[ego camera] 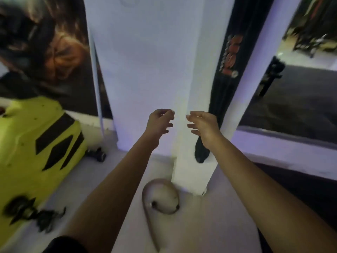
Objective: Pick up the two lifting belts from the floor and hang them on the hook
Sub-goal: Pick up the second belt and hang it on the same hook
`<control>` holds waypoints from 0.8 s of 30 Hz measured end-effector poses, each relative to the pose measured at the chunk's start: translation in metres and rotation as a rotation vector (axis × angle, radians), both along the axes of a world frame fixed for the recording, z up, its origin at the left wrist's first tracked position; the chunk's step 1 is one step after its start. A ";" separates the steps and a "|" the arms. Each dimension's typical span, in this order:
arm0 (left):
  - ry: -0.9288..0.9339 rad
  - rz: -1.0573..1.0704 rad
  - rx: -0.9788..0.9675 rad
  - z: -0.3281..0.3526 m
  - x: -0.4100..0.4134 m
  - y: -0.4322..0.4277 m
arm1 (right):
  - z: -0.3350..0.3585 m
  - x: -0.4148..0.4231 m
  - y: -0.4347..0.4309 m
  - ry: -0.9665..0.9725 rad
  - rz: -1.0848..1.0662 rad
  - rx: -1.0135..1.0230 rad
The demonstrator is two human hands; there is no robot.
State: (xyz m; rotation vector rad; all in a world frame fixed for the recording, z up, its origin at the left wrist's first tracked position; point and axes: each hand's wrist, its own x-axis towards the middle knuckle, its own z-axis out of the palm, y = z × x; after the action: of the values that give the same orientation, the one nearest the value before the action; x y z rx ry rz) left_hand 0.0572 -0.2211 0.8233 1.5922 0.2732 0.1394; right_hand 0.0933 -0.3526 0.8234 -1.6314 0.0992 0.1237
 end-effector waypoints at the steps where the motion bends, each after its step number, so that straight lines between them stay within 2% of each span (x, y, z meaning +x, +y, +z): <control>1: 0.035 0.012 0.001 -0.018 0.000 0.012 | -0.020 0.001 0.012 0.041 0.016 -0.009; 8: 0.317 0.077 -0.056 -0.165 0.028 0.098 | -0.174 0.030 0.100 0.321 0.047 -0.052; 15: 0.640 0.194 -0.205 -0.373 0.058 0.139 | -0.388 0.070 0.143 0.596 -0.015 -0.185; 20: 0.868 0.246 -0.316 -0.545 0.067 0.135 | -0.563 0.094 0.145 0.651 0.060 -0.361; 24: 0.957 0.358 -0.418 -0.681 0.077 0.122 | -0.696 0.104 0.141 0.640 0.200 -0.518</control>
State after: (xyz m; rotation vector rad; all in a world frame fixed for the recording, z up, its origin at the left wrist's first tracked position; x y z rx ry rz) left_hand 0.1346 -0.0995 0.1421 1.0780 1.2451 -0.4013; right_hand 0.1973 -0.2112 0.1277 -2.0590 0.4901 0.8307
